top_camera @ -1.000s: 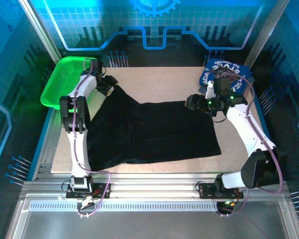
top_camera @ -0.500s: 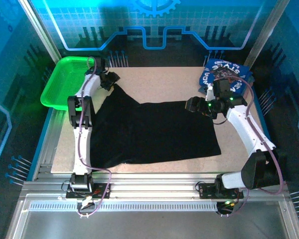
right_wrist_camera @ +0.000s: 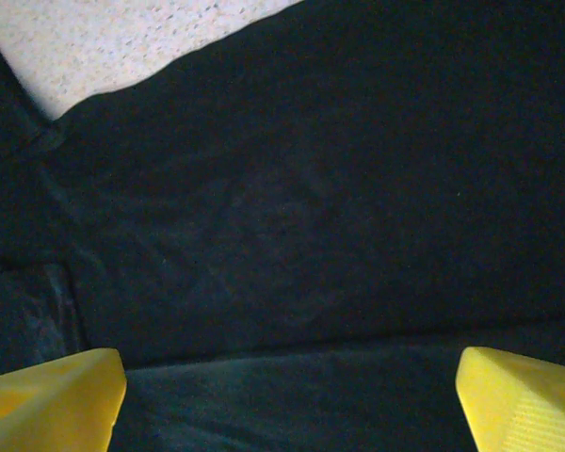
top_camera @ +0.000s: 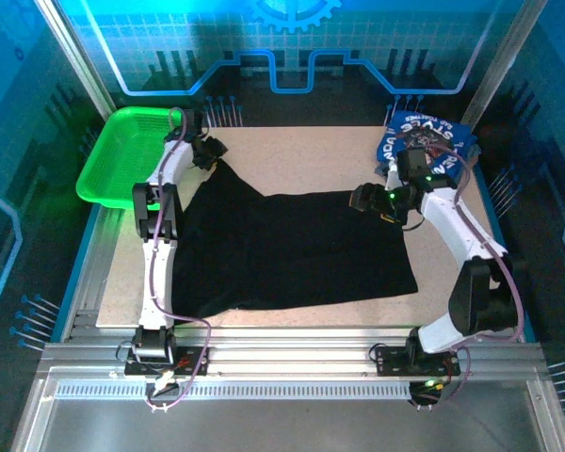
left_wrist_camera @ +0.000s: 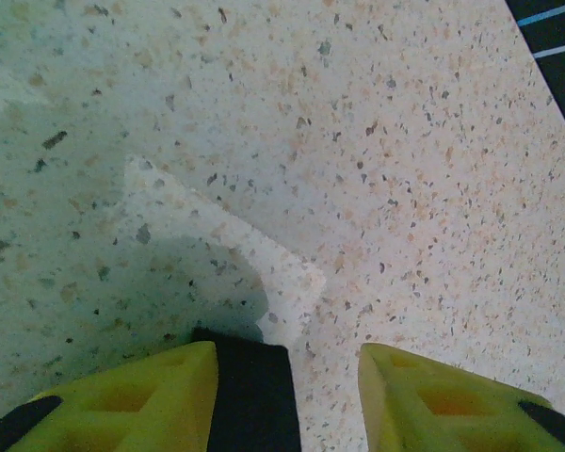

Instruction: Fold and stack the t-shirts

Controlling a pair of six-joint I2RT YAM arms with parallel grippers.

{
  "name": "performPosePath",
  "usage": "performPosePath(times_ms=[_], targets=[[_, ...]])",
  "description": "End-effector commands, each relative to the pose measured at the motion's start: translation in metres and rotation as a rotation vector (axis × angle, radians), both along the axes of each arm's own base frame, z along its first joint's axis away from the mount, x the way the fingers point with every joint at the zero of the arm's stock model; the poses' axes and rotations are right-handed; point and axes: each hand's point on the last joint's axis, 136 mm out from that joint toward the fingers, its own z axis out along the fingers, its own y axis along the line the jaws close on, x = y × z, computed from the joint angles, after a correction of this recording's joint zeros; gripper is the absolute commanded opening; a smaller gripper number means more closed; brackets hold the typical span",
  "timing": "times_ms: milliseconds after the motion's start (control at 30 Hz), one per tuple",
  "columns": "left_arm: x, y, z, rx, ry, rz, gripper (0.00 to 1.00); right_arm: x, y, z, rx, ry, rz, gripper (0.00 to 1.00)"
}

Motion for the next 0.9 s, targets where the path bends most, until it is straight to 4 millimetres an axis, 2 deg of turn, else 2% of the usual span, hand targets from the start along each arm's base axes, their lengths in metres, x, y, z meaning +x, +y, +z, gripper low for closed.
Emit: performPosePath(times_ms=[0, 267, 433, 533, 633, 733, 867], targets=[[-0.022, -0.004, -0.034, 0.008, 0.128, -0.019, 0.4, 0.026, -0.015, 0.002, -0.009, -0.031, -0.048, 0.92], [-0.043, 0.001, -0.043, 0.057, 0.204, -0.047, 0.31, 0.063, -0.029, -0.007, 0.014, -0.02, -0.079, 0.89], [-0.052, 0.001, -0.049, 0.063, 0.239, -0.056, 0.13, 0.075, -0.032, -0.012, 0.024, -0.013, -0.092, 0.88], [-0.051, -0.001, -0.046, 0.054, 0.225, -0.059, 0.01, 0.076, -0.038, -0.023, 0.007, 0.022, -0.116, 0.88], [-0.043, -0.004, -0.027, 0.043, 0.178, -0.061, 0.0, 0.078, -0.049, -0.035, -0.03, 0.058, -0.16, 0.88], [-0.034, -0.011, 0.001, 0.025, 0.109, -0.07, 0.0, 0.083, -0.064, -0.045, -0.081, 0.086, -0.203, 0.86], [-0.031, -0.021, 0.039, 0.005, 0.04, -0.086, 0.0, 0.096, -0.074, -0.054, -0.132, 0.103, -0.218, 0.81]])
